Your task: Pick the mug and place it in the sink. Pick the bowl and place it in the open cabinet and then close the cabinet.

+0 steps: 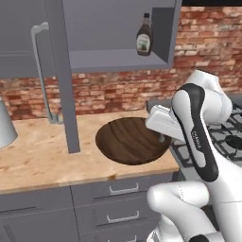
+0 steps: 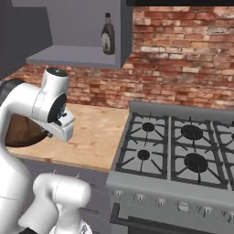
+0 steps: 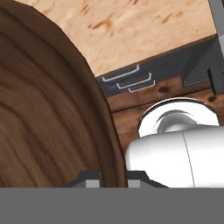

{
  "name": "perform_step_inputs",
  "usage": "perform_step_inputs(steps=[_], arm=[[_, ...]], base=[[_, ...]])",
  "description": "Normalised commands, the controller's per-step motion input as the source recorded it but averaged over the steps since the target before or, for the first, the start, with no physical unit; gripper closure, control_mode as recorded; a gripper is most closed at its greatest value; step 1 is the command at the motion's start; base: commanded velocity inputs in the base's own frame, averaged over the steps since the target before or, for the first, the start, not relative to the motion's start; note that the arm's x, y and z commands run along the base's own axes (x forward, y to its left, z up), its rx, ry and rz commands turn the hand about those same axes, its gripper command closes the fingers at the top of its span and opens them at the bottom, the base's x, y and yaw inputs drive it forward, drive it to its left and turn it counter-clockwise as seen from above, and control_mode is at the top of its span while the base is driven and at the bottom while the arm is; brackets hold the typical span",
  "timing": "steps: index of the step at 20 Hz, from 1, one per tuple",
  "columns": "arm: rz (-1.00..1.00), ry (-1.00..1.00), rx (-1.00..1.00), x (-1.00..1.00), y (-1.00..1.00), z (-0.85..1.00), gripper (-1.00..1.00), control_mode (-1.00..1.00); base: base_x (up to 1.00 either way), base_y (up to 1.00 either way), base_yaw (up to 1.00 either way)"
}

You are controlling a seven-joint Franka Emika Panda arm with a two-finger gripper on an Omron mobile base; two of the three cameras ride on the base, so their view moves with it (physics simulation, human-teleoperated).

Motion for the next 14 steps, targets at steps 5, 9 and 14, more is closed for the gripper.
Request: perform_step_inputs(steps=[5, 9, 14], arm=[[0.0, 0.0, 0.0, 0.0, 0.0, 0.0, 1.0, 1.0], [0.0, 0.0, 0.0, 0.0, 0.0, 0.0, 1.0, 1.0], [0.0, 0.0, 0.0, 0.0, 0.0, 0.0, 1.0, 1.0]], base=[[0.45, -0.1, 0.0], [0.29, 0.0, 0.0], [0.2, -0.05, 0.12]])
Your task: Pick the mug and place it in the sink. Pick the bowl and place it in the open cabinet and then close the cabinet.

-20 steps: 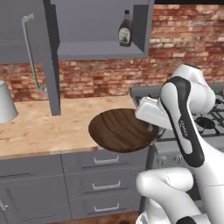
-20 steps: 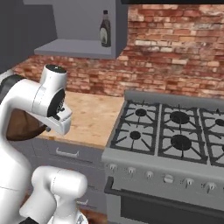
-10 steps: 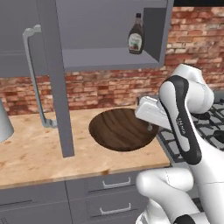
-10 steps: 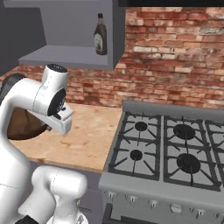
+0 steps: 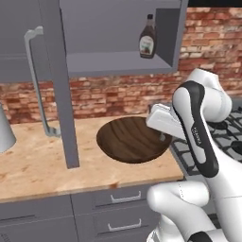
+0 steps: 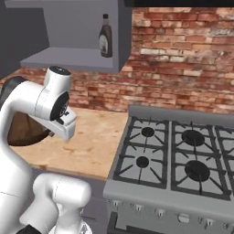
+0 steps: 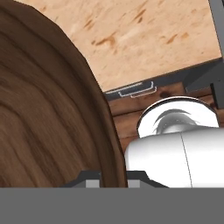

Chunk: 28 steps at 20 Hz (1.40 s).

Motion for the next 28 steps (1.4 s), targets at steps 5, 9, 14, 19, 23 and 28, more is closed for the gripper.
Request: perform_step_inputs(steps=[5, 9, 14, 19, 23, 28], arm=[[0.0, 0.0, 0.0, 0.0, 0.0, 0.0, 1.0, 1.0], [0.0, 0.0, 0.0, 0.0, 0.0, 0.0, 1.0, 1.0], [0.0, 0.0, 0.0, 0.0, 0.0, 0.0, 1.0, 1.0], [0.0, 0.0, 0.0, 0.0, 0.0, 0.0, 1.0, 1.0], [0.0, 0.0, 0.0, 0.0, 0.0, 0.0, 1.0, 1.0], [0.0, 0.0, 0.0, 0.0, -0.02, 0.0, 1.0, -1.0]], base=[[0.07, -0.11, 0.37], [0.26, -0.06, 0.32], [0.32, -0.1, 0.14], [0.0, 0.0, 0.01], [0.0, 0.0, 0.0], [0.0, 0.0, 0.0]])
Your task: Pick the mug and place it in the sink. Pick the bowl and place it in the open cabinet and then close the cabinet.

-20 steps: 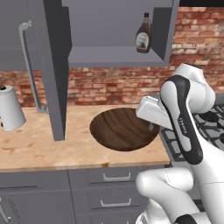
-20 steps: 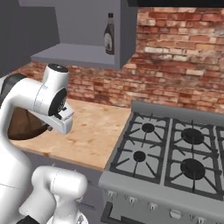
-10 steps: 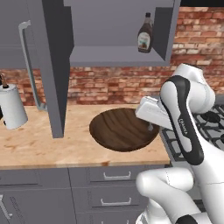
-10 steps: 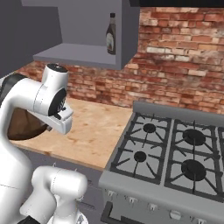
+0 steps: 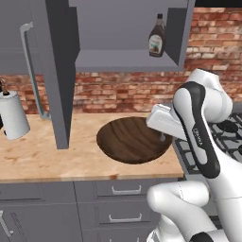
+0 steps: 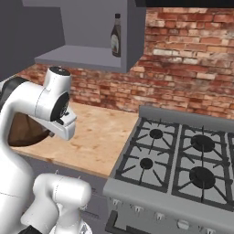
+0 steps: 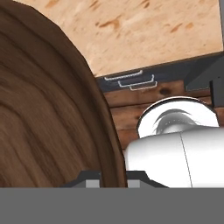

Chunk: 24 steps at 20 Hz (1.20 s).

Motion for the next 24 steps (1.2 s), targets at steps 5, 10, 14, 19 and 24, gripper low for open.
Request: perform_step_inputs(steps=[5, 10, 14, 19, 24], arm=[[-0.1, 0.01, 0.02, 0.02, -0.3, 0.02, 1.0, -1.0], [-0.42, -0.01, 0.16, -0.01, -0.21, 0.23, 1.0, -1.0], [-0.45, -0.08, 0.06, -0.11, 0.0, 0.34, 1.0, -1.0], [-0.39, 0.04, -0.03, -0.27, 0.0, 0.64, 1.0, -1.0], [-0.29, 0.13, -0.04, -0.33, 0.0, 0.85, 1.0, -1.0]], base=[[0.0, 0.0, 0.0], [0.0, 0.0, 0.0], [0.0, 0.0, 0.0], [0.0, 0.0, 0.0], [0.0, 0.0, 0.0]])
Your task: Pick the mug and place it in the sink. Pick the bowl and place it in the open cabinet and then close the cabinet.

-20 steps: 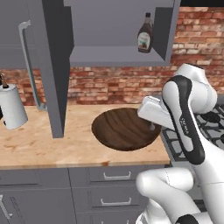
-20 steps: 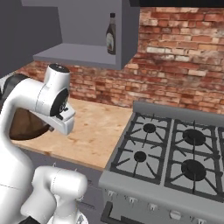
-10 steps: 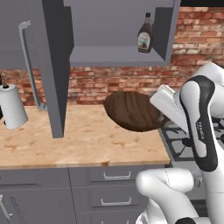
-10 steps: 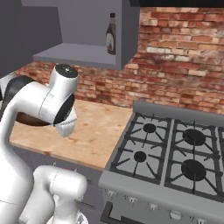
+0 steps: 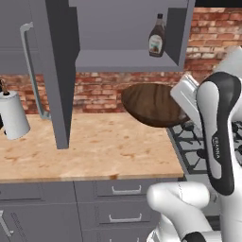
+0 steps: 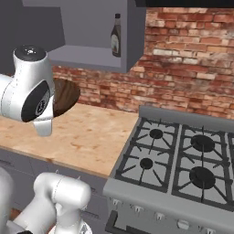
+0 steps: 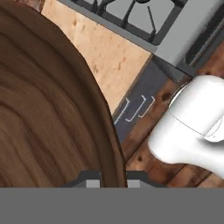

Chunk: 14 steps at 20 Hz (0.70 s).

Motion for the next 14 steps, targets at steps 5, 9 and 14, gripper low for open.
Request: perform_step_inputs(steps=[5, 9, 14], arm=[[-0.25, 0.08, -0.04, -0.07, 0.0, 0.84, 1.0, -1.0], [-0.27, -0.17, -0.02, -0.09, -0.01, 0.23, 1.0, -1.0], [-0.18, -0.14, 0.0, -0.05, 0.0, 0.06, 1.0, -1.0]], base=[[0.0, 0.0, 0.0], [0.0, 0.0, 0.0], [0.0, 0.0, 0.0]])
